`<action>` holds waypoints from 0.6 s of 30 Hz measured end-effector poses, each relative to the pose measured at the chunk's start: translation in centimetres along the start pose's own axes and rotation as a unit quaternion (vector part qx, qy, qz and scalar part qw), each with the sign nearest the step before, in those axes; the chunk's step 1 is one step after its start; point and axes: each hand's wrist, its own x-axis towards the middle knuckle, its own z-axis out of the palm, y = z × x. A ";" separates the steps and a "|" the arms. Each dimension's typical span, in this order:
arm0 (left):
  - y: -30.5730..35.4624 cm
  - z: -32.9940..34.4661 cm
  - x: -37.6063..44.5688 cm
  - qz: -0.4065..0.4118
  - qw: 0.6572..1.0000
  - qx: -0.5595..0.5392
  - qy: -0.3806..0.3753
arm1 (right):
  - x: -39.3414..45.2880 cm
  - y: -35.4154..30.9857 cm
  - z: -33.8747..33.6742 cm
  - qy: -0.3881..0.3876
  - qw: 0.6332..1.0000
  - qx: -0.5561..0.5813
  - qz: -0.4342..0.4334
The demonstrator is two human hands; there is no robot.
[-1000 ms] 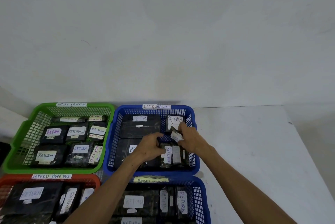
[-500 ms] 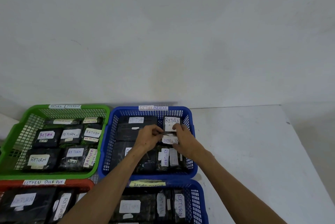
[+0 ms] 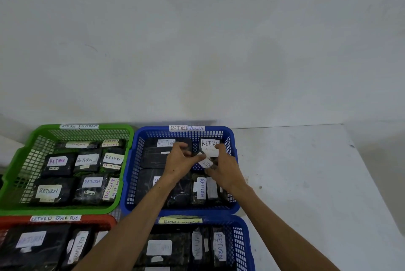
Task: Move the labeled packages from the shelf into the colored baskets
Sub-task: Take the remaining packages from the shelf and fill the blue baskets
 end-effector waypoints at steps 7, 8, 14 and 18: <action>0.4 1.3 -1.3 -0.094 0.979 -0.149 -0.107 | -0.8 -0.2 -0.3 -0.018 0.987 0.136 0.085; 0.6 1.2 -1.3 -0.088 0.976 -0.168 -0.103 | -0.8 -0.1 -0.3 -0.038 0.988 0.127 0.081; 0.0 -0.4 0.9 0.021 0.989 0.037 -0.141 | -0.1 -0.1 -1.2 0.022 0.996 -0.079 -0.033; 0.0 -0.5 1.5 0.083 0.968 0.161 -0.175 | 0.1 0.5 -0.8 -0.019 0.940 -0.318 -0.120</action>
